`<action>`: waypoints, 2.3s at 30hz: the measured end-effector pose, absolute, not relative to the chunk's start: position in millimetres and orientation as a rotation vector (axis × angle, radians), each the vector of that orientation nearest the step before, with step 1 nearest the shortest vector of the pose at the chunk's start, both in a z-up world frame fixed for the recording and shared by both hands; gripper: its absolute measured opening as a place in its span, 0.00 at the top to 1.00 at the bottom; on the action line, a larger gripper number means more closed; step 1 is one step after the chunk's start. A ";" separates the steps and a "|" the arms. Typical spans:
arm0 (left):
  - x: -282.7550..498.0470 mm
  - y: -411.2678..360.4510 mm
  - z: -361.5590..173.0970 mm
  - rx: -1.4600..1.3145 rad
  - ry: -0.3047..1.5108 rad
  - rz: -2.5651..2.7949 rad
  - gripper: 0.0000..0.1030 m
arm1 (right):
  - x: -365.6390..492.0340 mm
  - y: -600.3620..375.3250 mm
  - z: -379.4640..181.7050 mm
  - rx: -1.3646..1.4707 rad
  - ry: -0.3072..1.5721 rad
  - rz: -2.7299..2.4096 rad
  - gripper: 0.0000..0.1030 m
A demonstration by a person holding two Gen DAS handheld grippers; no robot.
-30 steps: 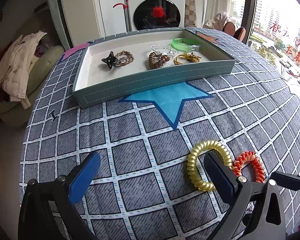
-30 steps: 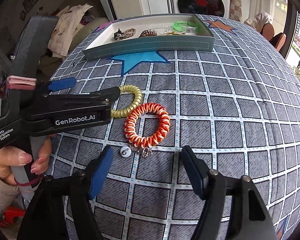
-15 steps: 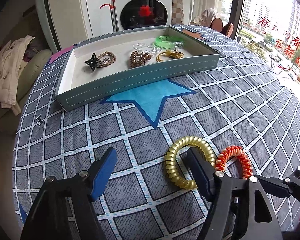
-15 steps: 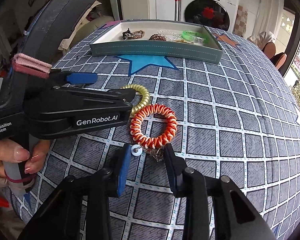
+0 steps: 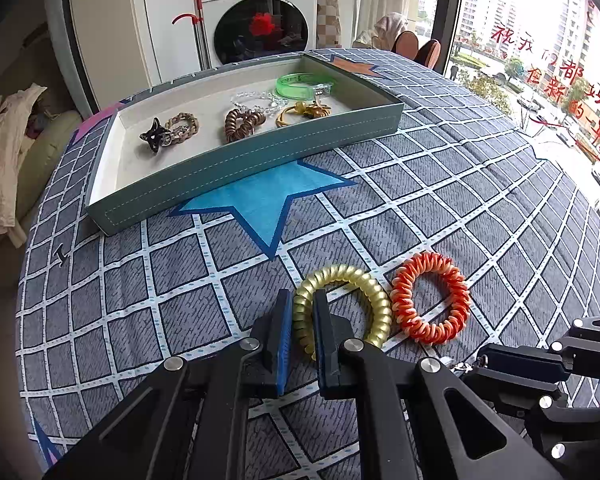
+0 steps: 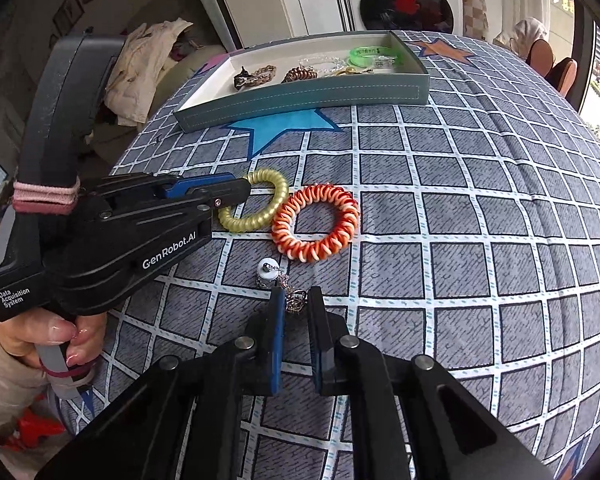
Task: Organize jewelry
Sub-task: 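Grasp the yellow coil with the left tool while the right tool grasps the orange coil keychain's silver charm, then carry both held items up and over into the white tray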
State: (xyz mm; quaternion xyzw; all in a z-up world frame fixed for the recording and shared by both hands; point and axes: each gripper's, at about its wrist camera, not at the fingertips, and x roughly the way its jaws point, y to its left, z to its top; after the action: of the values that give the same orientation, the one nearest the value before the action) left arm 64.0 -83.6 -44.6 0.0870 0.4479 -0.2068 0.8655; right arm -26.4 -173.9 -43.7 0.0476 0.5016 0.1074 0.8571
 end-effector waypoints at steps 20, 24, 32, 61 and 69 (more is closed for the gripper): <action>62.3 -48.7 -40.3 0.093 0.952 -0.392 0.70 | -23.1 -130.3 -48.8 -0.174 1.052 0.305 0.64; 61.8 -44.6 -39.1 0.084 0.951 -0.387 0.70 | -20.7 -125.7 -49.4 -0.219 1.064 0.312 0.65; 60.7 -41.3 -37.2 0.076 0.947 -0.384 0.70 | -17.3 -123.5 -48.8 -0.220 1.089 0.326 0.88; 96.2 -21.2 -4.3 -0.013 0.879 -0.342 0.70 | 42.1 -185.1 0.1 0.100 0.995 0.271 0.88; 130.5 -16.1 8.9 -0.028 0.837 -0.296 0.70 | 85.2 -198.8 10.2 0.133 0.963 0.240 0.88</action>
State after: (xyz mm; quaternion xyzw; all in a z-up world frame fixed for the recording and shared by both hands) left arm 130.5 -16.1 8.9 -0.0135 0.4051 -0.1431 0.9029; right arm 85.2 -198.8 10.2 0.0639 0.4617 0.1152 0.8772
